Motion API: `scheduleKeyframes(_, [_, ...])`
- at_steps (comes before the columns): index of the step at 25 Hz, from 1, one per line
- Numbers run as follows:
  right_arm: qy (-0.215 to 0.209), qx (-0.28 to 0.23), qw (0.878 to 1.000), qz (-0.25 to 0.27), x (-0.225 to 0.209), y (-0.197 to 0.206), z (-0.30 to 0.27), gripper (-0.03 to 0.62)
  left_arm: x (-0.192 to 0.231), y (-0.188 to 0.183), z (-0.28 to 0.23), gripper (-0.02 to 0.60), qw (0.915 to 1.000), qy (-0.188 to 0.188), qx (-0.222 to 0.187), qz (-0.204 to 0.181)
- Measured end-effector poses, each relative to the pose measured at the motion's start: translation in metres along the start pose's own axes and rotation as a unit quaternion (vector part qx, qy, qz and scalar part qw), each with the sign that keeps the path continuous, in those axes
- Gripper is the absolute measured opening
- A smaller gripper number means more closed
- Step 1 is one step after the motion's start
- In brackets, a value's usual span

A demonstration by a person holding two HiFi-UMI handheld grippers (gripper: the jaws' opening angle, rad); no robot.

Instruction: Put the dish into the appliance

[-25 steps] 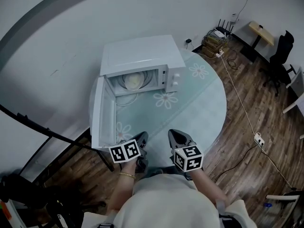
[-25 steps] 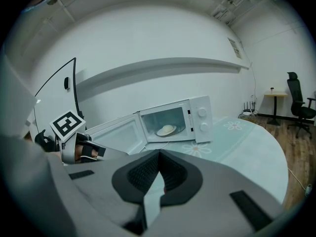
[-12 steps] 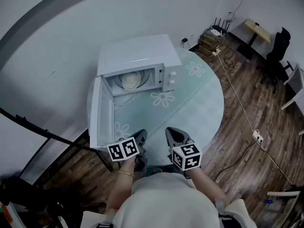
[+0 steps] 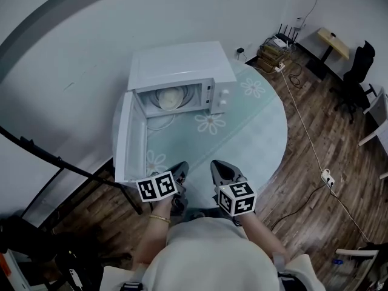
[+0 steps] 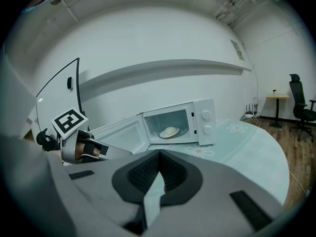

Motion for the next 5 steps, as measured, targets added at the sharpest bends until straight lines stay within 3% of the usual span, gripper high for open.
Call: scheduleKeyframes(5, [-0.002, -0.001, 1.000, 0.003, 0.0019, -0.0018, -0.0018, 0.006, -0.0004, -0.0018, 0.0021, 0.014, 1.0000, 0.001, -0.003, 0.000])
Point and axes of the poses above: the fingertips, and each gripper's own axes: z backward along the fingers, x to its left, y out of its underside, the point moved 1 cm from there along z, backward along the fingers, and after that the axes turned 15 degrees about z, right-handed, at the moved point
